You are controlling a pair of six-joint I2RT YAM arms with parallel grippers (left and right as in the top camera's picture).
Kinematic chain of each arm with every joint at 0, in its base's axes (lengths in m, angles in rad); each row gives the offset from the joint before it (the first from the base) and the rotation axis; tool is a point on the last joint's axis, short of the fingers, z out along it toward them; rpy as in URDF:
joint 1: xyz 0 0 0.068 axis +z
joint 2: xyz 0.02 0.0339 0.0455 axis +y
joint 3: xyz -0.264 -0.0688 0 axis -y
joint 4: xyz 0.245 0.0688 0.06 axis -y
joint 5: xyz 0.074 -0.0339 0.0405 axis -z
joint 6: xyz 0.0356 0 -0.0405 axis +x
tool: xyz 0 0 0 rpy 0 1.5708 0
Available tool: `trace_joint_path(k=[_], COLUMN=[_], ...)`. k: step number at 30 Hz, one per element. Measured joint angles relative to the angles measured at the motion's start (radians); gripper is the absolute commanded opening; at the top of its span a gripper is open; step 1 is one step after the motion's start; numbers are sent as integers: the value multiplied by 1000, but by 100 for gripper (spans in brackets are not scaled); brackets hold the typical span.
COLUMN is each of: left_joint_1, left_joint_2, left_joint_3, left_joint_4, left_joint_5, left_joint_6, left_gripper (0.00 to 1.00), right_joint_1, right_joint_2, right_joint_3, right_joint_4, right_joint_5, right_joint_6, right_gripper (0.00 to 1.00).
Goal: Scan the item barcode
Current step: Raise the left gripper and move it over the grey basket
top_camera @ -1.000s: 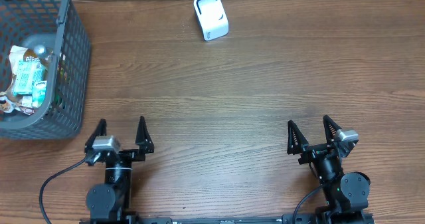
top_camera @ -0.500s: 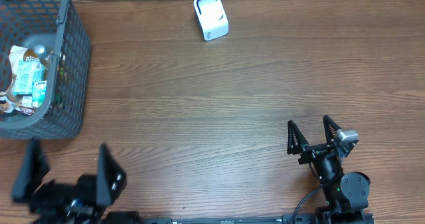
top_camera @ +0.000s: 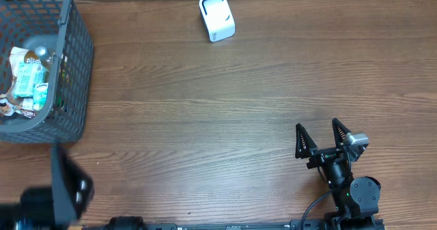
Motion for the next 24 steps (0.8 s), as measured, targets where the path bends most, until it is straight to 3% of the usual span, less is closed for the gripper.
trace_joint_path(k=[13,24], left_joint_1=[0,0], left_joint_2=[467,733], left_joint_3=[383,463], left_joint_4=[-712,-950], left_joint_5=[-75,-79], left_joint_6=[18,19], left_gripper=[100,100], right_joint_1=[0,0], right_joint_2=[0,0], right_joint_3=[0,0], right_joint_4=[0,0], right_joint_5=[0,0], right_joint_6=[0,0], right_gripper=[100,100])
